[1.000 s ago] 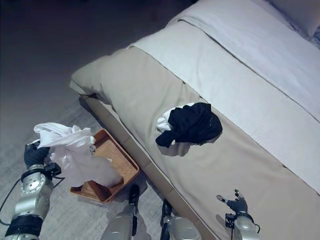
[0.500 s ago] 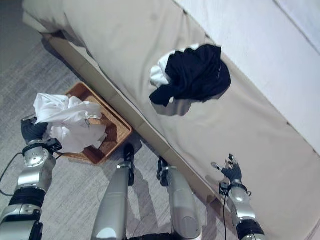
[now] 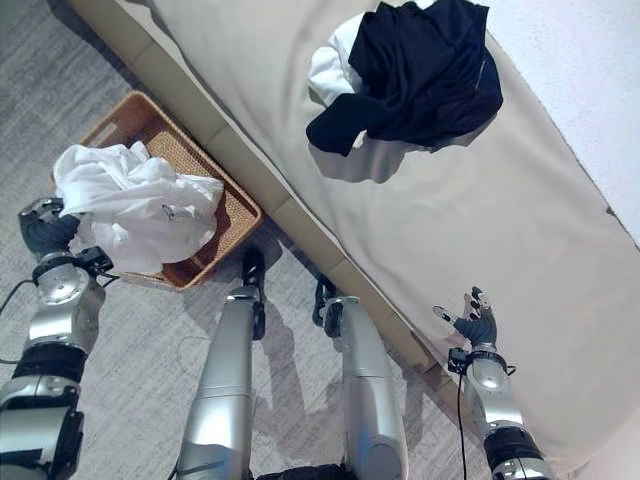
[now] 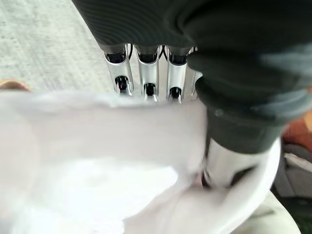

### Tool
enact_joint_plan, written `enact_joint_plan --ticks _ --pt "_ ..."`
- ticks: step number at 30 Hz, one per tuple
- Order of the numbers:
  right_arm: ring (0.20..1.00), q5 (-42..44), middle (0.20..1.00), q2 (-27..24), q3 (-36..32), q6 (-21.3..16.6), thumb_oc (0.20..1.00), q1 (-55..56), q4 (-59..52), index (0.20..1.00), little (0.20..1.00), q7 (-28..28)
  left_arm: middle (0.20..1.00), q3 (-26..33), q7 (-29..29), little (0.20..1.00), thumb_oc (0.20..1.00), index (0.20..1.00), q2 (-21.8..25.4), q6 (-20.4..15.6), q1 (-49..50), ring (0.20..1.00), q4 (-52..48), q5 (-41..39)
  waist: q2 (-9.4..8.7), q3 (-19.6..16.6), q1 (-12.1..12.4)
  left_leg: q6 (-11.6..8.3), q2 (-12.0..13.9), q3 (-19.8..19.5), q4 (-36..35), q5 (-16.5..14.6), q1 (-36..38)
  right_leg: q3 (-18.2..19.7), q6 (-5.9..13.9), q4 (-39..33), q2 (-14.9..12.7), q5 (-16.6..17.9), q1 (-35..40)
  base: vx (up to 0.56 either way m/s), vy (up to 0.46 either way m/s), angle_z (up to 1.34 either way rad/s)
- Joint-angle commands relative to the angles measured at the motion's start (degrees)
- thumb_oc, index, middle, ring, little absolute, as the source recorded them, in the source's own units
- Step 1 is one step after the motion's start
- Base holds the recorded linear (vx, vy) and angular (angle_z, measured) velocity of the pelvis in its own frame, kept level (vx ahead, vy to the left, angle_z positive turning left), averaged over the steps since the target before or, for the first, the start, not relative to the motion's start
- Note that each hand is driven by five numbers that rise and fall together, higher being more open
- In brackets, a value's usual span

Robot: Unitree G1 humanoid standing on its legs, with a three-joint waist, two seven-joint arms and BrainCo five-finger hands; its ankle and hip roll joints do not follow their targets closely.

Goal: Pick up clothes into the bucket

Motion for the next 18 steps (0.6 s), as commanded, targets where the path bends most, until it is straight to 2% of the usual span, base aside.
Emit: enact_joint_plan --ticks 1,13,18 --pt "1.0 2.27 1.0 -2.92 -0.8 -1.36 1.0 0.48 -1.64 1.0 1.0 -2.29 1.0 -1.06 2.18 1.0 1.0 1.0 1.04 -1.68 -1.54 1.0 0.05 -0.12 0.92 -0.89 -0.33 2.6 0.1 -2.34 6.96 -8.27 3.21 2.06 4.64 -3.62 -3.06 3.12 2.29 0.0 0.0 0.0" --pt "1.0 3.43 1.0 -2.93 -1.67 -1.99 1.0 -2.3 -6.22 1.0 1.0 -1.96 1.0 1.34 3.33 1.0 1.0 1.0 -2.99 -0.73 2.1 1.0 -1.49 1.46 2.13 -1.17 0.05 2.81 -0.18 -1.76 6.11 -8.81 5.29 2.75 4.32 -2.71 -3.48 2.27 2.89 0.0 0.006 -0.01" --pt "1.0 3.05 1.0 -1.9 -3.71 -1.97 1.0 -2.89 -9.3 1.0 1.0 -3.6 1.0 3.43 4.38 1.0 1.0 1.0 -5.41 0.06 4.47 1.0 -0.77 2.41 2.97 -1.42 0.07 2.59 -0.12 -1.3 2.39 -7.67 8.06 2.73 4.35 -4.91 -3.43 2.72 4.96 0.0 -0.016 0.02"
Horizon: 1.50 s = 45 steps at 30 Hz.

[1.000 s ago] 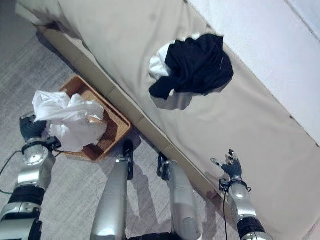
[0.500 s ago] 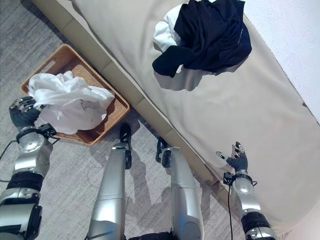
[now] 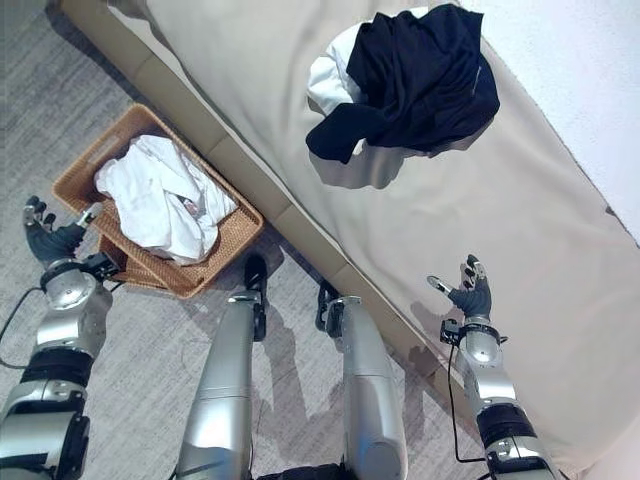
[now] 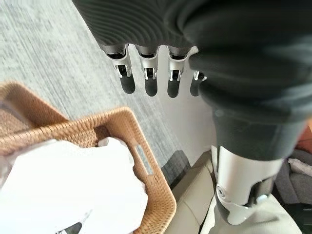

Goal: Pick up clothes into the bucket

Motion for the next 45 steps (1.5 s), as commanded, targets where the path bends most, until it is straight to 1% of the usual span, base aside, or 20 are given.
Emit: enact_joint_plan --ticks 1,4,7,9,10,11,12,14,18,21,22,26,27,29,31,37,42,43,44,45 --pt "1.0 1.8 1.0 -1.0 -5.28 -2.91 1.0 0.69 -5.74 1.0 1.0 -4.02 1.0 2.8 3.96 1.0 1.0 1.0 -4.34 -1.18 3.02 1.0 -0.37 3.13 3.29 -1.49 0.26 1.18 0.83 -3.16 1.71 -6.66 5.75 0.89 4.57 -6.98 -2.19 4.11 3.96 0.0 0.0 0.0" --pt "1.0 0.45 1.0 -0.65 -5.87 -3.57 1.0 0.57 -8.81 1.0 1.0 -5.38 1.0 3.75 5.34 1.0 1.0 1.0 -6.63 -1.38 5.16 1.0 -1.71 4.07 3.77 -1.39 0.56 0.95 0.85 -3.15 -1.12 -5.59 8.06 0.82 4.66 -8.82 -2.23 4.61 5.49 0.01 -0.031 0.0" --pt "1.0 -3.12 1.0 -0.48 -6.62 -5.39 1.0 -0.08 -14.43 1.0 1.0 -7.79 1.0 3.27 5.93 1.0 1.0 1.0 -10.82 -2.65 10.12 1.0 -4.71 7.08 5.04 -1.75 1.71 0.38 0.88 -2.69 -8.71 -2.76 13.68 0.64 4.63 -13.82 -2.18 5.83 10.03 0.02 -0.07 0.0" --pt "1.0 -3.67 1.0 -0.33 -6.56 -5.74 1.0 -0.41 -14.89 1.0 1.0 -8.42 1.0 2.68 5.46 1.0 1.0 1.0 -11.76 -3.26 11.32 1.0 -4.82 7.31 5.41 -1.84 2.01 0.2 0.85 -2.77 -11.41 -1.7 16.01 0.47 4.65 -15.62 -2.09 6.39 12.05 -0.02 -0.047 0.07" --pt "1.0 -4.43 1.0 -0.4 -6.58 -5.73 1.0 -0.99 -15.5 1.0 1.0 -9.02 1.0 1.78 4.62 1.0 1.0 1.0 -12.46 -3.9 12.62 1.0 -5.87 7.83 5.84 -1.91 2.44 0.17 0.75 -2.67 -13.91 0.96 16.93 -0.16 4.31 -17.6 -2.26 8.54 12.78 0.05 -0.086 0.1" --pt "1.0 -5.45 1.0 -0.61 -6.4 -5.59 1.0 -1.29 -15.29 1.0 1.0 -9.41 1.0 1.42 3.85 1.0 1.0 1.0 -13.29 -4.21 13.45 1.0 -5.24 7.86 6.25 -2.42 2.68 -0.18 0.87 -2.99 -16.19 0.27 19.65 -0.06 4.75 -18.8 -1.98 7.4 15.07 -0.04 -0.057 0.08" --pt "1.0 -5.9 1.0 -0.7 -6.4 -5.63 1.0 -1.69 -14.78 1.0 1.0 -9.82 1.0 0.58 3.53 1.0 1.0 1.0 -13.75 -4.4 13.91 1.0 -4.27 9.02 6.56 -2.42 3.03 -0.14 0.82 -2.73 -18.18 2.68 20.49 -0.86 4.39 -20.54 -2.09 9.46 15.92 0.09 -0.097 0.17" --pt "1.0 -7.54 1.0 -1.06 -6.34 -5.74 1.0 -3.25 -13.76 1.0 1.0 -11.69 1.0 -3.06 3.49 1.0 1.0 1.0 -15.61 -3.82 16.66 1.0 -2.6 14.61 7.64 -3.91 4.24 -0.64 0.88 -3.26 -23.77 4.72 25.22 -2.03 4.7 -25.05 -1.76 10.95 20.2 0.04 -0.094 0.24" --pt "1.0 -8.83 1.0 -1.28 -5.47 -5.66 1.0 -4.89 -12.33 1.0 1.0 -13.12 1.0 -6.2 1.57 1.0 1.0 1.0 -17.66 -3.28 18.95 1.0 2.22 16.05 8.64 -5.6 5.35 -0.97 1.25 -3.41 -28.58 6.3 29.96 -2.46 5.03 -29.1 -1.12 12.2 24.35 0.08 -0.074 0.13" --pt "1.0 -10.41 1.0 -1.43 -4.06 -4.77 1.0 -5.55 -10.45 1.0 1.0 -13.63 1.0 -9.89 -0.06 1.0 1.0 1.0 -19.04 -2.6 21.35 1.0 4.99 19.24 9.25 -7.37 6.21 -1.02 1.74 -3.21 -31.87 7.0 34.36 -2.57 5.13 -33.02 -0.55 13.14 28.78 0.11 -0.064 0.02" --pt "1.0 -11.3 1.0 -1.54 -3.39 -4.49 1.0 -5.83 -9.58 1.0 1.0 -13.71 1.0 -10.37 -1.14 1.0 1.0 1.0 -20.23 -2.4 22.31 1.0 7.57 18.7 9.48 -8.37 6.59 -1.11 2.0 -3.27 -33.56 7.88 35.73 -2.94 5.25 -34.73 -0.31 13.9 30.44 0.12 -0.07 0.02" --pt "1.0 -12.69 1.0 -1.57 -1.62 -2.33 1.0 -6.47 -5.6 1.0 1.0 -13.23 1.0 -12.74 -4.04 1.0 1.0 1.0 -21.16 -1.59 24.72 1.0 11.7 20.37 10.05 -11.05 7.17 -1.54 2.29 -3.16 -37.78 8.96 40.38 -3.84 5.48 -38.46 0.49 14.1 35.13 0.12 -0.078 -0.01" --pt "1.0 -13.91 1.0 -1.77 -0.59 -1.24 1.0 -7.15 -3.24 1.0 1.0 -12.78 1.0 -14.34 -5.69 1.0 1.0 1.0 -21.22 -1.1 25.61 1.0 11.87 21.68 10.23 -12.22 7.24 -1.64 2.17 -3.07 -38.1 8.95 41.68 -4.09 5.6 -40.39 0.72 14.63 37.14 0.14 -0.078 0.07" --pt "1.0 -14.76 1.0 -2.26 -0.04 -0.66 1.0 -7.82 -1.41 1.0 1.0 -12.55 1.0 -15.14 -6.5 1.0 1.0 1.0 -21.09 -0.93 26.08 1.0 12.47 22.95 10.34 -12.57 7.35 -1.71 2.17 -3.08 -38.06 8.73 42.57 -4.27 5.61 -41.44 0.96 14.69 38.66 0.08 -0.047 0.02" --pt "1.0 -16.61 1.0 -3.4 1.25 1.0 1.0 -9.79 3.48 1.0 1.0 -12.17 1.0 -18.12 -9.22 1.0 1.0 1.0 -21.13 -0.88 27.5 1.0 12.04 25.23 10.55 -13.8 7.71 -1.74 1.82 -3.18 -37.44 8.0 44.31 -4.34 5.54 -42.31 1.3 14.42 41.03 0.09 -0.043 0.0" --pt "1.0 -19.74 1.0 -5.53 1.86 3.31 1.0 -10.99 7.05 1.0 1.0 -11.5 1.0 -20.53 -10.82 1.0 1.0 1.0 -21.82 -0.92 28.1 1.0 10.01 26.01 10.82 -14.89 7.68 -1.58 1.61 -4.02 -36.97 6.9 46.46 -4.35 4.88 -39.97 1.13 12.68 42.38 0.07 -0.033 0.02" --pt "1.0 -22.42 1.0 -9.15 4.62 5.91 1.0 -16.83 12.13 1.0 1.0 -12.07 1.0 -22.51 -10.83 1.0 1.0 1.0 -21.72 -0.86 26.3 1.0 8.95 24.99 11.04 -13.81 7.59 -1.28 1.6 -4.28 -35.17 6.46 44.27 -4.07 4.52 -37.06 0.94 11.78 39.43 -0.05 -0.01 0.03" --pt "1.0 -23.11 1.0 -10.02 5.62 6.67 1.0 -18.35 13.22 1.0 1.0 -11.9 1.0 -22.71 -10.51 1.0 1.0 1.0 -21.44 -0.82 26.22 1.0 8.37 24.7 11.1 -13.35 7.64 -1.24 1.52 -4.24 -34.45 6.34 43.49 -3.89 4.48 -36.53 0.87 11.76 38.61 -0.09 0.014 -0.02" --pt "1.0 -23.42 1.0 -11.55 6.99 7.9 1.0 -22.07 15.18 1.0 1.0 -12.33 1.0 -22.65 -9.49 1.0 1.0 1.0 -21.2 -0.73 26.22 1.0 7.37 23.18 11.42 -11.8 7.92 -1.05 1.25 -3.96 -32.72 6.01 41.66 -3.11 4.38 -35.32 0.8 11.83 36.75 -0.07 0.017 -0.03" --pt "1.0 -23.37 1.0 -11.57 7.14 7.84 1.0 -22.34 15.37 1.0 1.0 -12.35 1.0 -22.56 -9.49 1.0 1.0 1.0 -21.25 -0.71 26.14 1.0 7.36 23.17 11.42 -11.86 7.94 -1.03 1.24 -3.84 -32.48 5.9 41.37 -2.98 4.38 -35.1 0.79 11.77 36.42 -0.09 0.031 -0.05"
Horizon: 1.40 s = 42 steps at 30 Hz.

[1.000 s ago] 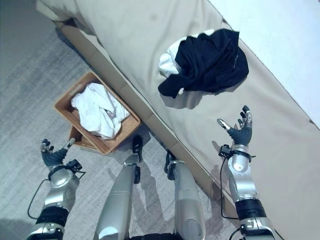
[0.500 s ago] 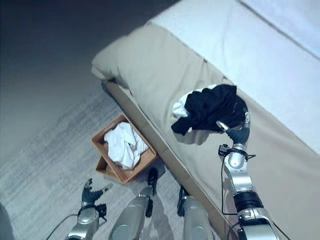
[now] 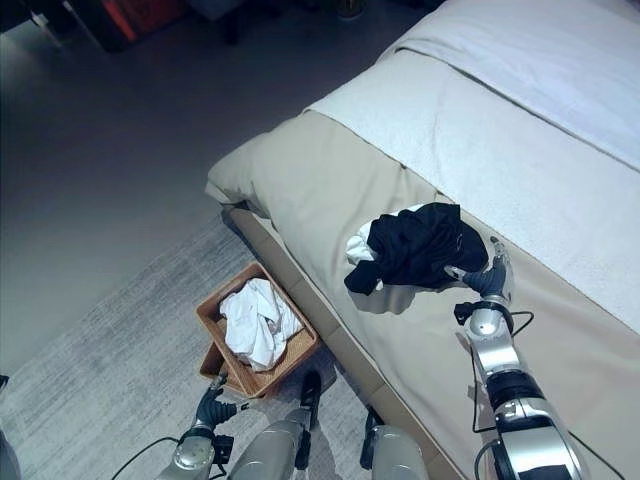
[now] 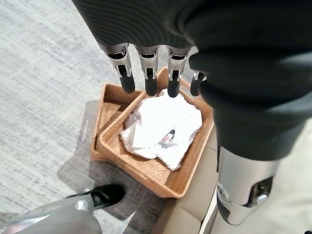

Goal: Pick up clothes into the bucket

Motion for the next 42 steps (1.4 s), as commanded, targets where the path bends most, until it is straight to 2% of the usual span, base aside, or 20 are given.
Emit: enact_joint_plan --ticks 1,8,9,10,12,15,16,18,19,22,23,30,31,32,33,42 --pt "1.0 -2.53 1.0 -5.13 3.24 0.84 1.0 -8.3 1.0 1.0 1.0 -0.93 1.0 0.72 2.76 1.0 1.0 1.0 0.94 -0.6 -2.58 1.0 -2.29 -2.73 -2.11 4.55 1.97 2.2 -2.1 0.63 7.41 -8.48 2.07 4.03 4.08 -6.12 -3.66 6.39 1.47 -0.04 0.013 -0.07" --pt "1.0 -2.61 1.0 -9.11 8.48 2.87 1.0 -18.49 8.31 1.0 1.0 -1.45 1.0 1.89 6.8 1.0 1.0 1.0 -0.28 -0.84 -4.24 1.0 -0.4 -6.26 -1.57 9.47 2.45 2.29 -3.22 1.71 11.01 -8.82 -3.86 4.99 3.89 -0.51 -4.62 5.73 -5.45 -0.06 0.034 -0.08" --pt "1.0 -3.78 1.0 -10.31 10.54 3.33 1.0 -21.9 9.13 1.0 1.0 -2.05 1.0 1.44 7.62 1.0 1.0 1.0 -0.33 -1.2 -4.73 1.0 -0.5 -6.66 -1.29 11.7 2.37 2.47 -3.48 2.38 12.92 -9.01 -6.31 5.31 3.83 2.06 -5.15 5.65 -8.48 -0.06 0.046 0.05" --pt "1.0 -3.77 1.0 -10.31 10.61 3.31 1.0 -22.0 9.18 1.0 1.0 -2.05 1.0 1.48 7.62 1.0 1.0 1.0 -0.37 -1.21 -4.78 1.0 -0.48 -6.66 -1.3 11.68 2.36 2.48 -3.49 2.41 12.99 -9.03 -6.42 5.35 3.84 2.15 -5.17 5.62 -8.61 -0.1 0.098 0.01" --pt "1.0 -4.81 1.0 -11.84 12.86 3.57 1.0 -27.01 10.03 1.0 1.0 -3.54 1.0 0.35 8.71 1.0 1.0 1.0 -0.57 -1.84 -5.97 1.0 -0.93 -7.32 -0.99 14.27 2.25 2.95 -4.08 3.3 16.51 -9.65 -10.95 6.05 3.9 5.69 -6.19 5.3 -12.95 -0.07 0.087 -0.02" --pt "1.0 -5.07 1.0 -11.66 13.41 3.32 1.0 -29.06 9.17 1.0 1.0 -5.27 1.0 -0.54 9.25 1.0 1.0 1.0 -0.52 -2.17 -6.36 1.0 -1.71 -7.54 -1.14 14.27 2.09 3.28 -4.26 3.81 18.34 -10.25 -14.0 6.61 3.89 7.61 -6.46 4.95 -16.12 -0.02 0.056 -0.01" --pt "1.0 -4.39 1.0 -11.67 14.28 2.75 1.0 -32.48 8.73 1.0 1.0 -7.9 1.0 -2.01 10.4 1.0 1.0 1.0 -0.48 -2.73 -7.1 1.0 -2.52 -7.94 -1.27 14.27 2.15 3.67 -4.76 3.97 20.84 -11.01 -18.12 7.01 3.93 10.06 -7.03 4.65 -20.1 -0.03 0.046 0.08" --pt "1.0 -4.5 1.0 -11.96 14.96 2.7 1.0 -33.74 8.73 1.0 1.0 -8.28 1.0 -2.45 10.5 1.0 1.0 1.0 -0.45 -2.86 -7.58 1.0 -2.81 -8.31 -1.43 14.27 2.22 3.8 -4.79 4.12 21.84 -11.31 -19.63 7.25 3.9 11.11 -7.26 4.46 -21.61 0.02 0.042 0.05" --pt "1.0 -3.75 1.0 -12.41 16.17 2.44 1.0 -36.48 10.06 1.0 1.0 -9.06 1.0 -3.57 11.07 1.0 1.0 1.0 -0.15 -3.23 -8.22 1.0 -3.21 -8.79 -1.8 14.27 2.38 3.94 -5.24 3.91 24.37 -13.89 -21.46 7.91 4.3 13.95 -7.45 2.15 -23.55 0.06 0.026 0.01" --pt "1.0 -3.04 1.0 -12.39 18.76 2.51 1.0 -40.97 13.14 1.0 1.0 -9.19 1.0 -4.63 11.6 1.0 1.0 1.0 0.14 -3.5 -9.23 1.0 -3.65 -9.39 -1.94 14.27 2.63 4.2 -5.7 3.82 27.3 -14.85 -24.55 8.19 4.19 16.72 -8.15 1.14 -26.14 0.03 0.009 0.02" --pt "1.0 -2.27 1.0 -12.71 20.56 2.47 1.0 -44.03 14.99 1.0 1.0 -8.9 1.0 -5.21 12.28 1.0 1.0 1.0 0.59 -3.82 -9.89 1.0 -4.95 -9.9 -2.18 14.27 2.75 4.5 -6.06 3.75 30.16 -15.85 -27.24 8.55 3.94 19.69 -8.64 0.34 -28.53 0.0 0.011 0.07" --pt "1.0 0.26 1.0 -12.9 23.99 1.71 1.0 -50.34 19.19 1.0 1.0 -8.84 1.0 -5.71 13.42 1.0 1.0 1.0 1.42 -4.16 -11.46 1.0 -8.06 -11.23 -2.77 14.27 3.08 4.96 -6.89 3.17 39.17 -18.94 -34.51 8.79 2.96 28.05 -9.65 -2.87 -35.02 0.0 -0.004 0.02" --pt "0.63 0.67 0.63 -13.09 24.07 1.45 0.63 -50.66 19.24 0.63 0.63 -8.8 1.0 -5.62 13.6 1.0 1.0 1.0 1.52 -4.2 -11.61 1.0 -8.04 -11.39 -2.79 14.27 3.03 4.95 -6.94 3.18 39.99 -19.26 -35.17 8.88 2.89 28.98 -9.78 -3.21 -35.8 0.01 -0.016 0.05" --pt "0.3 1.48 0.3 -13.1 23.75 1.2 0.3 -50.78 19.12 0.3 0.3 -9.0 1.0 -5.45 13.81 1.0 1.0 1.0 1.48 -4.13 -11.81 1.0 -7.98 -11.46 -2.83 14.27 3.02 4.91 -6.98 3.13 40.54 -19.44 -35.54 8.85 2.87 29.71 -9.93 -3.52 -36.21 0.01 -0.005 0.08" --pt "0.2 1.93 0.2 -13.31 23.65 1.04 0.2 -50.91 19.28 0.2 0.2 -8.96 1.0 -5.54 13.98 1.0 1.0 1.0 1.59 -4.12 -11.91 1.0 -8.07 -11.38 -2.79 14.27 3.05 4.89 -7.01 3.02 41.01 -19.63 -35.87 8.87 2.81 30.51 -10.05 -3.82 -36.67 0.01 -0.008 0.11" --pt "0.2 4.39 0.2 -14.73 22.53 -1.22 0.2 -50.13 13.74 0.2 0.2 -10.24 1.0 -4.82 13.78 1.0 1.0 1.0 2.09 -3.95 -11.27 1.0 -8.03 -11.04 -3.44 14.27 2.58 4.4 -6.73 2.88 40.97 -19.32 -35.36 8.79 2.28 31.13 -10.11 -4.18 -36.67 -0.01 -0.015 0.03"
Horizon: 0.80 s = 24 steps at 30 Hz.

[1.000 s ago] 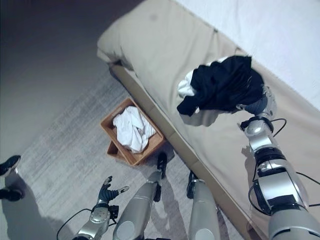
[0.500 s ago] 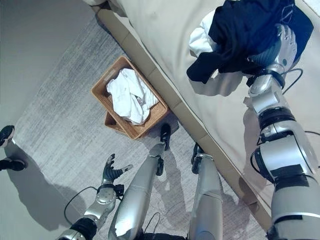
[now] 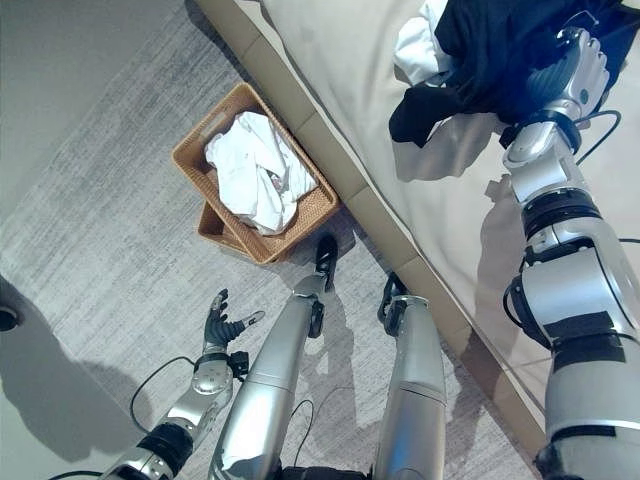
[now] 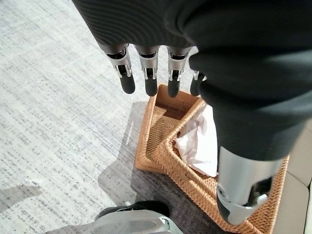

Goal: Pick up clothes into the bucket

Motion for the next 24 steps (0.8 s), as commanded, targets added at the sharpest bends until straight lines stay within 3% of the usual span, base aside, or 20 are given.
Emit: enact_joint_plan --ticks 1,10,11,12,13,17,20,21,24 --pt "0.2 2.32 0.2 -4.81 0.48 -4.97 0.2 -2.59 -5.69 0.2 0.2 -3.02 1.0 0.23 1.28 1.0 1.0 1.0 -0.05 -1.24 2.42 1.0 0.39 0.1 -1.04 -0.46 1.25 1.39 1.14 -0.86 12.36 -13.37 4.37 2.9 3.36 0.71 -0.32 0.73 3.95 -0.04 -0.042 -0.01" --pt "0.2 3.44 0.2 -9.28 -1.92 -7.36 0.2 -4.07 -19.41 0.2 0.2 -5.77 1.0 1.93 -0.08 1.0 1.0 1.0 1.08 -1.47 1.67 1.0 1.37 1.35 -2.61 -0.46 0.43 0.06 2.8 -0.71 2.92 -10.1 13.54 2.08 3.53 -8.76 1.54 3.77 12.36 -0.06 -0.016 -0.04" --pt "0.2 3.31 0.2 -10.62 -2.25 -7.48 0.2 -4.94 -21.92 0.2 0.2 -5.78 1.0 2.46 -0.52 1.0 1.0 1.0 1.49 -1.52 1.22 1.0 1.09 1.55 -2.97 -0.46 0.3 0.03 3.17 -0.43 -0.05 -7.45 15.67 1.36 3.3 -12.15 1.89 6.65 14.58 -0.03 0.009 -0.1" --pt "0.2 3.31 0.2 -10.55 -2.2 -7.46 0.2 -4.78 -21.93 0.2 0.2 -5.74 1.0 2.43 -0.54 1.0 1.0 1.0 1.45 -1.48 1.37 1.0 1.16 1.53 -3.03 -0.46 0.28 -0.19 3.21 -0.69 0.29 -9.19 16.77 1.88 3.73 -11.63 2.13 4.97 15.53 -0.15 0.021 -0.15" --pt "0.2 3.11 0.2 -11.71 -2.78 -7.7 0.2 -5.24 -23.89 0.2 0.2 -5.94 1.0 3.1 -1.01 1.0 1.0 1.0 1.74 -1.47 1.16 1.0 0.95 1.79 -3.59 -0.46 0.09 -0.21 3.67 -0.16 -2.5 -6.68 18.97 1.21 3.59 -15.21 2.6 7.71 18.12 -0.03 -0.013 -0.1" --pt "0.2 3.08 0.2 -12.85 -4.03 -8.05 0.2 -4.72 -26.18 0.2 0.2 -5.75 1.0 3.81 -2.12 1.0 1.0 1.0 2.23 -1.61 1.78 1.0 -0.32 1.81 -4.34 -0.7 -0.13 -0.57 4.47 -0.18 -6.89 -5.57 25.47 0.87 4.23 -20.84 3.74 9.67 25.08 -0.02 -0.001 -0.13" --pt "0.2 3.02 0.2 -13.93 -4.96 -8.23 0.2 -3.59 -28.05 0.2 0.2 -4.97 1.0 4.08 -3.9 1.0 1.0 1.0 3.23 -2.15 3.41 1.0 -2.75 1.76 -5.02 -2.87 -0.4 -0.93 5.1 -0.2 -10.82 -4.65 30.36 0.34 4.82 -26.21 4.61 11.57 30.46 0.06 -0.015 -0.08" --pt "0.2 2.93 0.2 -14.26 -5.34 -8.66 0.2 -3.19 -29.06 0.2 0.2 -4.59 1.0 3.37 -5.17 1.0 1.0 1.0 4.82 -2.25 4.08 1.0 -5.39 3.21 -5.43 -5.1 -0.66 -1.3 5.78 0.14 -13.81 -3.89 33.63 0.18 5.39 -30.14 5.33 12.79 34.02 0.09 0.006 -0.05" --pt "0.2 2.63 0.2 -14.73 -5.9 -8.95 0.2 -2.11 -30.97 0.2 0.2 -3.87 1.0 3.21 -6.72 1.0 1.0 1.0 6.1 -2.31 4.91 1.0 -7.65 3.92 -5.67 -6.99 -0.92 -1.54 6.1 0.31 -16.85 -2.95 36.87 -0.35 5.73 -33.28 5.84 13.92 37.36 0.09 0.009 -0.15"
